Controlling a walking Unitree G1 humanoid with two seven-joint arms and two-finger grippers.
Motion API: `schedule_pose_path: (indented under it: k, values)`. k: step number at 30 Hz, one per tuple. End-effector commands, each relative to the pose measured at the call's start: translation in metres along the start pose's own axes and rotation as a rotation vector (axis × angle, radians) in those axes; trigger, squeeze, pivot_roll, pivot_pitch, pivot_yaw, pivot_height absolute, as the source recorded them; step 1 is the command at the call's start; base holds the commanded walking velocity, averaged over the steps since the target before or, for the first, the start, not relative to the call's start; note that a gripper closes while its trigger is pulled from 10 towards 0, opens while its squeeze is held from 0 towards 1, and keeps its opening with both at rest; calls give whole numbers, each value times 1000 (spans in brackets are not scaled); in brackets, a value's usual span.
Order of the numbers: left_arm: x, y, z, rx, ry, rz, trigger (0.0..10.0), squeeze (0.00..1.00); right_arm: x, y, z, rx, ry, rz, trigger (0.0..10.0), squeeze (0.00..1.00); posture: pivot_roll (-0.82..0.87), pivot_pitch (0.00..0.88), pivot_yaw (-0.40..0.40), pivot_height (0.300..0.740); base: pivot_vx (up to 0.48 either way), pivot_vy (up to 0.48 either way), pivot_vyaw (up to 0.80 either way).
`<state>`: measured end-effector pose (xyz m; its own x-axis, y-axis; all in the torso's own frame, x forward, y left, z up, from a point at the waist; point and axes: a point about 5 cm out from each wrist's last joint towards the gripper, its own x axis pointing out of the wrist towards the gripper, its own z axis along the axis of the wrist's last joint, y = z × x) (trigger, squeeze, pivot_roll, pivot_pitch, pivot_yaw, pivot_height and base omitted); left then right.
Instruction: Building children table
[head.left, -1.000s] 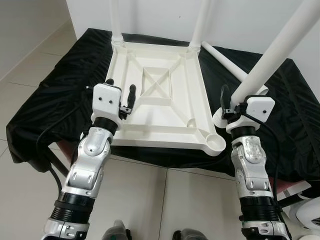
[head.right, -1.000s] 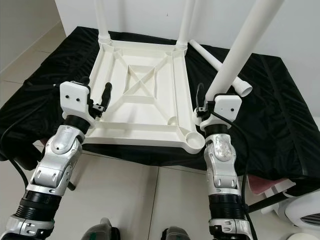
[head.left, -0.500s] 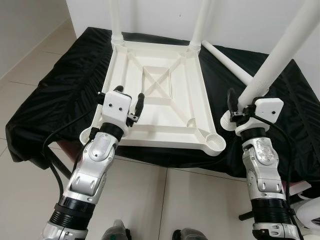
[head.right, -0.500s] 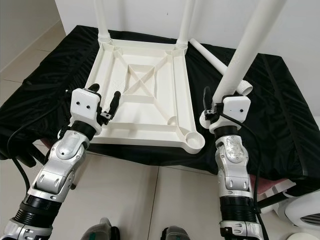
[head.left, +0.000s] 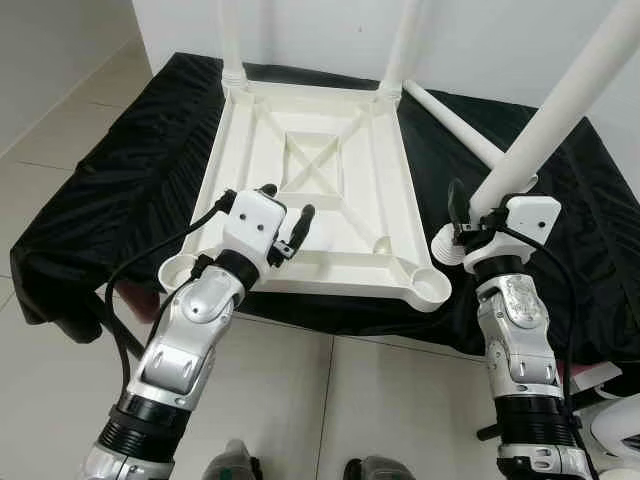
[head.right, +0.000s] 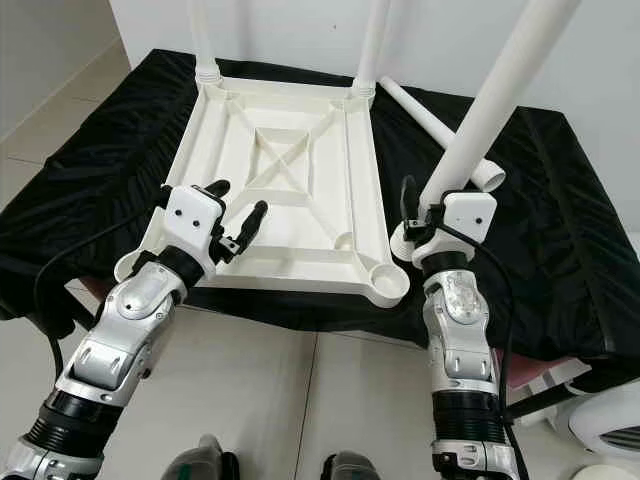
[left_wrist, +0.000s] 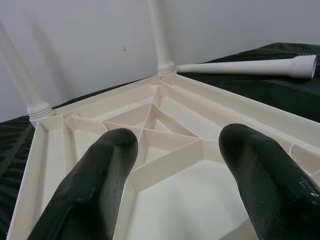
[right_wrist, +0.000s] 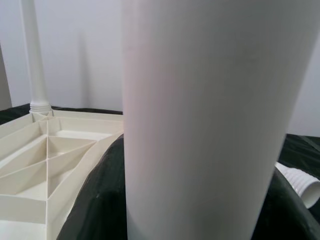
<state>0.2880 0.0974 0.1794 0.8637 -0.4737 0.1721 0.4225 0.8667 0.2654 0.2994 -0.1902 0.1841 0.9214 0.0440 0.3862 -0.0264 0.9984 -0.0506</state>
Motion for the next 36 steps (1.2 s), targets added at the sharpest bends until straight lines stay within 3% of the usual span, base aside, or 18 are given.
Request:
schedule_pose_path:
  k: [1, 11, 19, 20, 30, 36]
  values:
    - [3, -3, 2, 3, 5, -27, 10000, 0, 3, 0, 3, -9, -9, 18, 10000, 0, 55, 24, -40, 740, 0, 0, 0]
    - [2, -33, 7, -41, 4, -283, 10000, 0, 6, 3, 1, -16, 22, 70, 10000, 0, 64, 37, -50, 740, 0, 0, 0]
    - [-5, -39, 9, -71, -9, -399, 10000, 0, 6, 7, -4, -9, 65, 107, 10000, 0, 59, 42, -52, 740, 0, 0, 0]
    - [-9, -41, 7, -69, 5, -435, 10000, 0, 5, 11, -5, -5, 82, 157, 10000, 0, 58, 44, -52, 740, 0, 0, 0]
    - [-12, -37, 8, -31, 7, -454, 10000, 0, -1, 28, -3, 45, 139, 324, 10000, 0, 55, 46, -64, 740, 0, 0, 0]
    - [-13, -36, 8, -31, 9, -454, 10000, 0, -3, 24, 2, 58, 144, 328, 10000, 0, 50, 44, -64, 740, 0, 0, 0]
